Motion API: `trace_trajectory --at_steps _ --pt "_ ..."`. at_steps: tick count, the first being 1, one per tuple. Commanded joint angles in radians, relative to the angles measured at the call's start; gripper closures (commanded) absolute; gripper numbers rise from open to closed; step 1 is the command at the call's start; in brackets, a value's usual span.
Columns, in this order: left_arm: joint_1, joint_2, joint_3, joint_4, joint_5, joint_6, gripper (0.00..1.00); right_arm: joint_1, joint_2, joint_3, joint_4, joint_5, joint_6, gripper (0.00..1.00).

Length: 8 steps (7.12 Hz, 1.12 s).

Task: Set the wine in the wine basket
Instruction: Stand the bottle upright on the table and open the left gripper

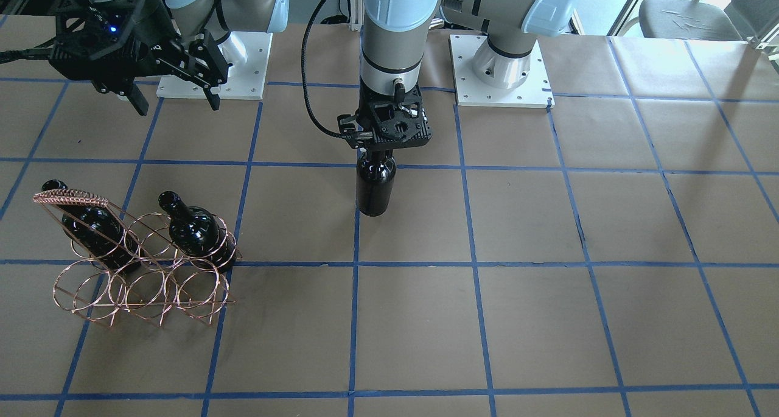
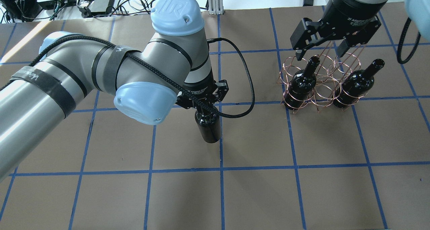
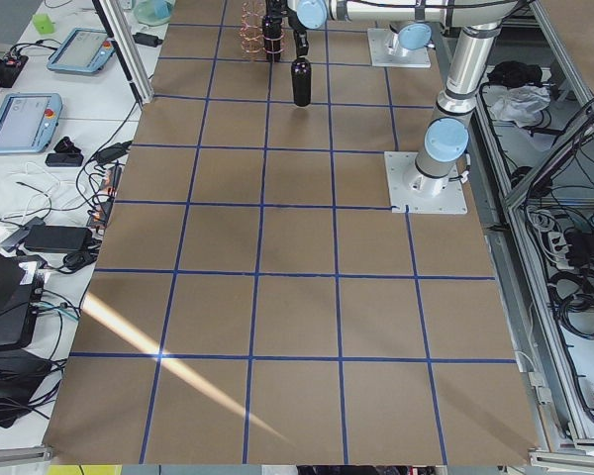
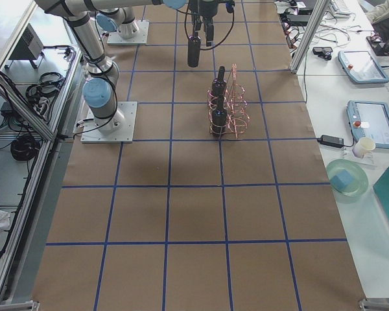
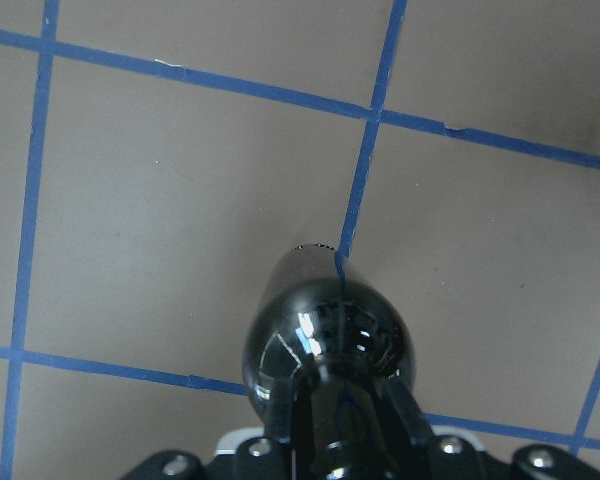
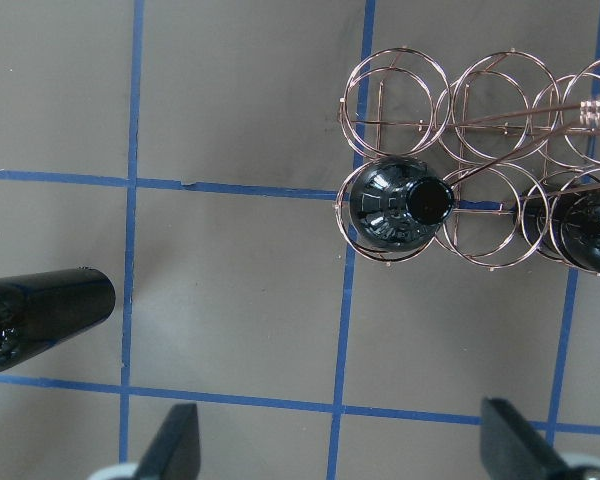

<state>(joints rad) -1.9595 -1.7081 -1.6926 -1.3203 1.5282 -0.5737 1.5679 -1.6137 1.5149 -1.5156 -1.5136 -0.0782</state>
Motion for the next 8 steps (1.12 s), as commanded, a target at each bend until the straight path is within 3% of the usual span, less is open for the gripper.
trace_trajectory --at_steps 1,2,3,4,5,8 --pt "0.002 -0.013 0.001 0.003 0.006 0.014 1.00 0.000 0.000 0.001 -0.001 0.001 0.000 0.00" --pt "0.002 -0.016 0.001 0.004 0.015 0.014 1.00 0.000 0.000 0.001 0.002 0.000 0.000 0.00" --pt "0.002 -0.016 0.001 0.004 0.016 0.015 0.93 0.000 0.000 0.001 -0.001 0.001 0.001 0.00" --pt "0.002 -0.016 0.001 0.004 0.015 0.015 0.37 0.000 0.000 0.001 -0.001 0.001 0.001 0.00" --pt "0.002 -0.015 0.002 0.004 0.013 0.008 0.00 0.000 0.000 0.001 0.000 0.001 0.001 0.00" --pt "0.007 0.039 0.051 -0.041 0.018 0.000 0.00 0.000 0.000 0.001 0.000 0.000 0.001 0.00"
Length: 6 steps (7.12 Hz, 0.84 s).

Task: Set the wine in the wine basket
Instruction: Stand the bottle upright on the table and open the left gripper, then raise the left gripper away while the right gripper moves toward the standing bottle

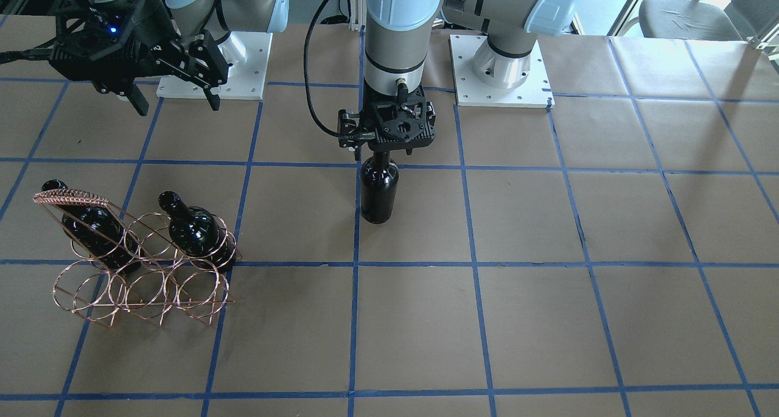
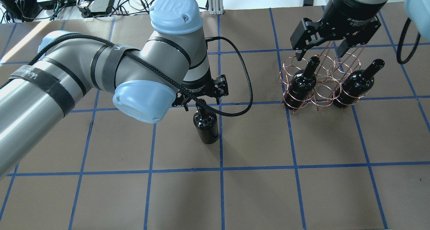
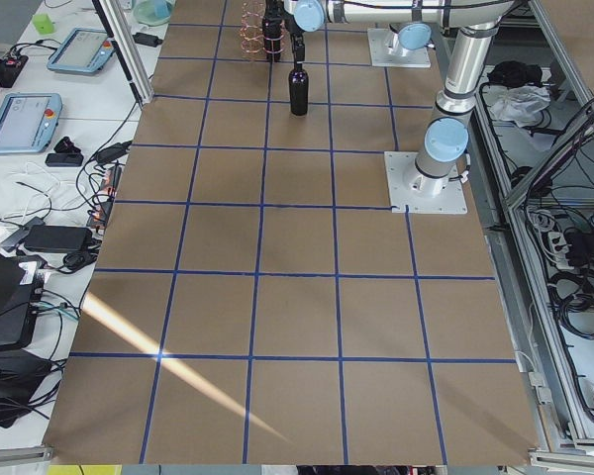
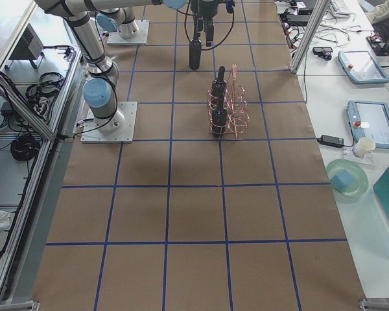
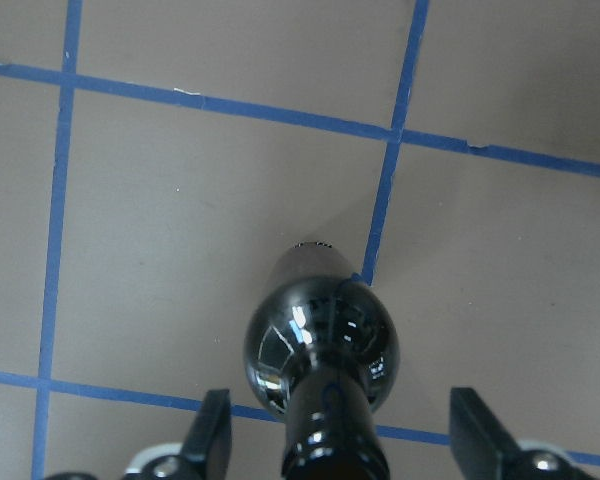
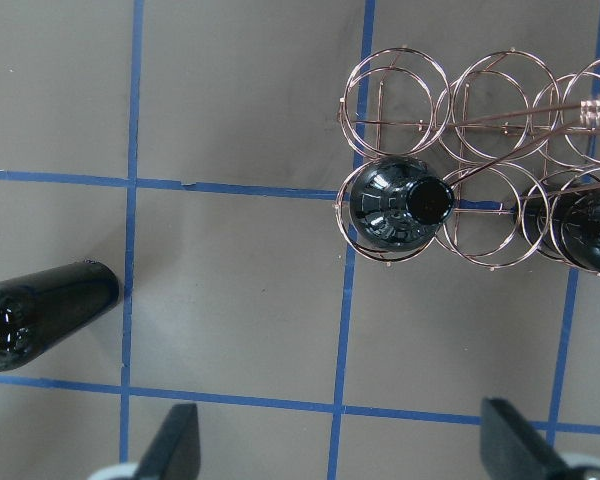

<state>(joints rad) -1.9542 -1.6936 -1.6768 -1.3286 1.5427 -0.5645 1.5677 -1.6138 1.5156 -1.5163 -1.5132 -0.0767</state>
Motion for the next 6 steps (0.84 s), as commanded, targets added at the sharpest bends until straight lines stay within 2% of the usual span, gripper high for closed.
trace_trajectory --at_steps 1,2,3,5,6 --pt "0.021 0.035 0.127 -0.163 0.004 -0.005 0.00 0.000 0.000 0.000 0.001 -0.001 0.000 0.00" --pt "0.059 0.052 0.211 -0.304 0.000 0.009 0.00 0.000 0.000 0.000 0.001 -0.001 0.000 0.00" --pt "0.095 0.066 0.244 -0.346 0.004 0.067 0.02 0.008 -0.003 0.000 0.004 0.001 0.003 0.00" --pt "0.260 0.090 0.249 -0.374 -0.001 0.191 0.00 0.066 -0.014 -0.003 0.002 0.001 0.123 0.00" --pt "0.309 0.104 0.259 -0.374 -0.016 0.266 0.00 0.146 -0.005 -0.006 -0.030 -0.001 0.229 0.00"
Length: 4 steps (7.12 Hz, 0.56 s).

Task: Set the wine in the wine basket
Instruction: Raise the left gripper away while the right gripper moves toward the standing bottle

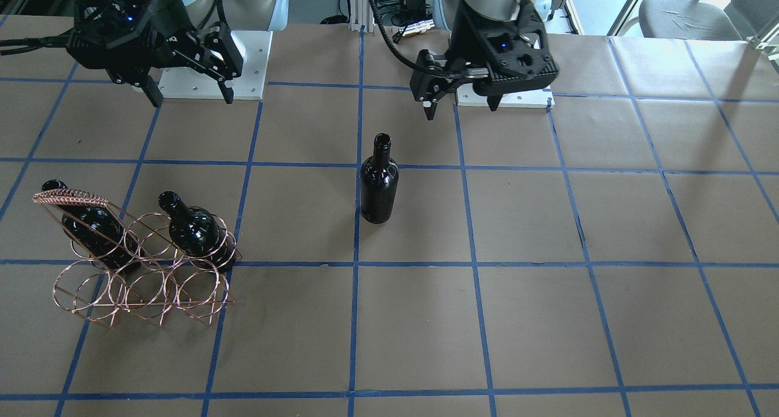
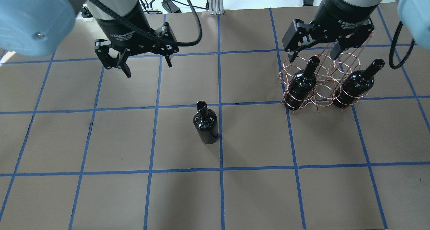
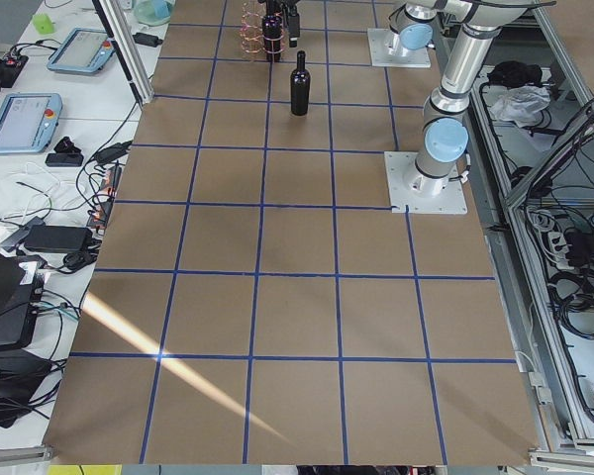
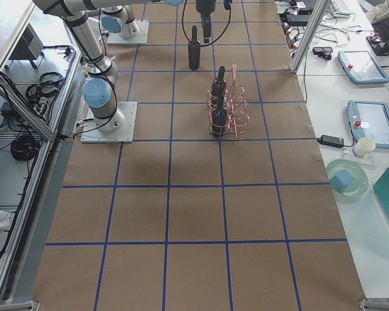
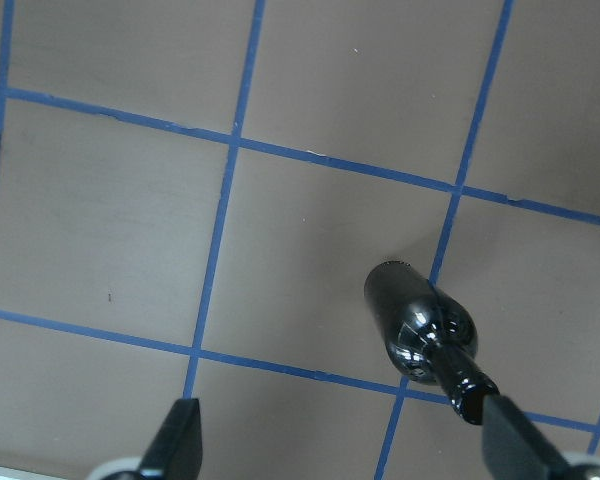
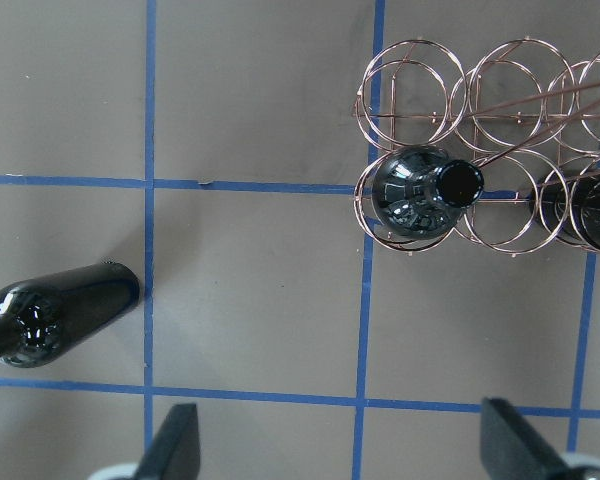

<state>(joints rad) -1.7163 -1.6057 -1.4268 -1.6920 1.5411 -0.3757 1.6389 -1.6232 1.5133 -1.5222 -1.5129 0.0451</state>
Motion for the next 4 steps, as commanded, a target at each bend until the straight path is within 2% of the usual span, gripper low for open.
trace_trajectory --at_steps 1,4 --pt "0.086 0.029 0.006 -0.014 -0.010 0.089 0.00 0.155 0.012 -0.002 -0.042 -0.003 0.236 0.00" --pt "0.083 0.061 -0.035 -0.020 -0.001 0.167 0.00 0.376 0.101 -0.005 -0.172 -0.016 0.483 0.00"
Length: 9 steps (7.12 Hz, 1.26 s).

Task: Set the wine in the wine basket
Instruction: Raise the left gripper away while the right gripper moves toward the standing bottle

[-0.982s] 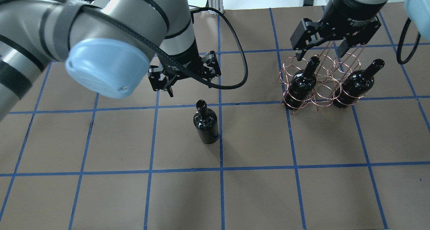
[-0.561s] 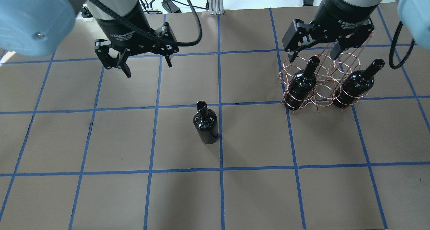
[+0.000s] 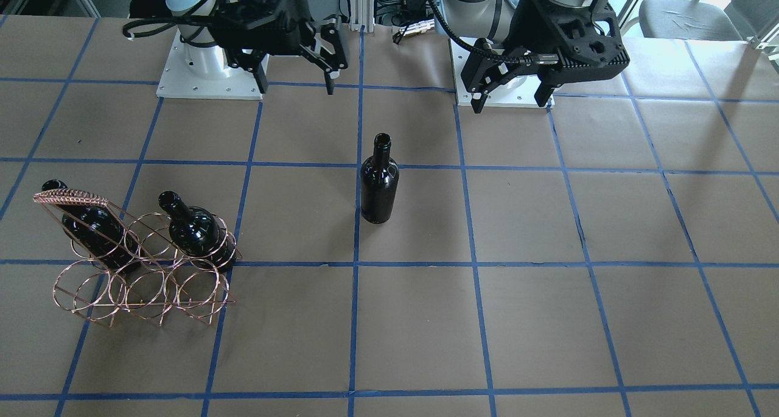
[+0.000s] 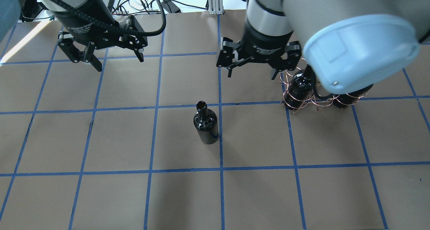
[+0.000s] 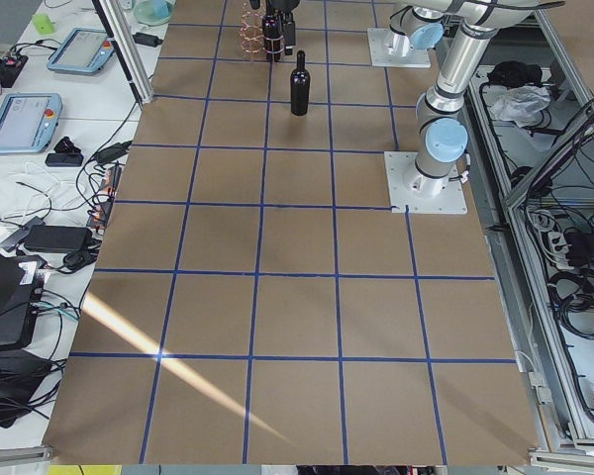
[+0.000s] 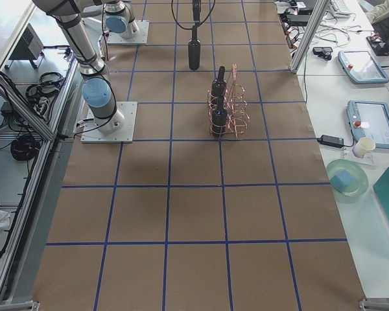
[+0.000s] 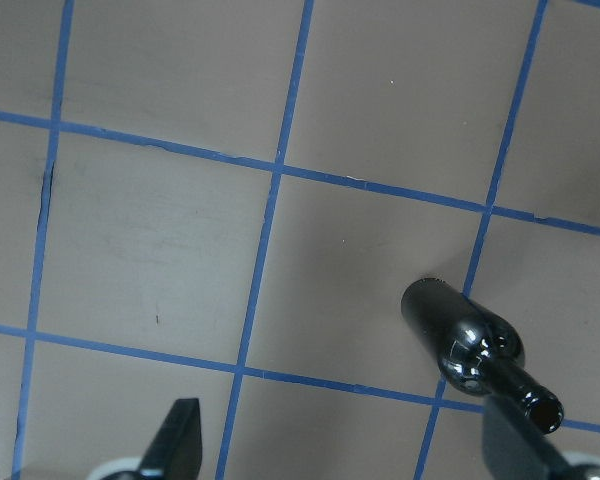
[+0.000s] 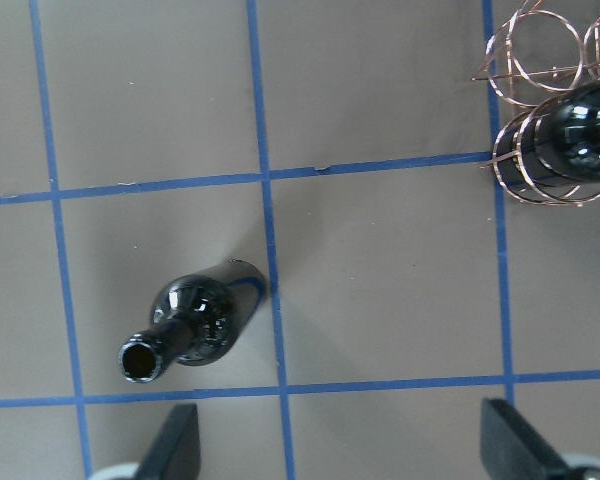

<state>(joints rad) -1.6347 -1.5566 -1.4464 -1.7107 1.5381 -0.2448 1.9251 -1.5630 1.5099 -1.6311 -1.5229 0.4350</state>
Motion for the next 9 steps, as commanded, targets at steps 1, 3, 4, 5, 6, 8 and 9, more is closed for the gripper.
trace_trajectory --at_steps 1,3,4,5,6,8,9 --pt "0.006 0.020 -0.017 -0.001 0.004 0.094 0.00 0.136 0.067 -0.002 -0.082 -0.028 0.131 0.00" --pt "0.018 0.021 -0.017 0.000 0.004 0.162 0.00 0.146 0.078 -0.002 -0.107 -0.040 0.136 0.00" --pt "0.019 0.023 -0.017 0.002 0.010 0.221 0.00 0.146 0.089 -0.002 -0.137 -0.042 0.136 0.00" --pt "0.021 0.024 -0.017 0.005 0.010 0.228 0.00 0.146 0.122 -0.002 -0.166 -0.045 0.136 0.00" --pt "0.019 0.024 -0.017 0.005 0.010 0.228 0.00 0.147 0.170 -0.002 -0.232 -0.046 0.136 0.00" --pt "0.019 0.027 -0.017 0.000 0.010 0.228 0.00 0.147 0.205 0.001 -0.259 -0.046 0.134 0.00" --pt "0.019 0.030 -0.019 -0.001 0.010 0.228 0.00 0.147 0.228 0.009 -0.298 -0.045 0.128 0.00"
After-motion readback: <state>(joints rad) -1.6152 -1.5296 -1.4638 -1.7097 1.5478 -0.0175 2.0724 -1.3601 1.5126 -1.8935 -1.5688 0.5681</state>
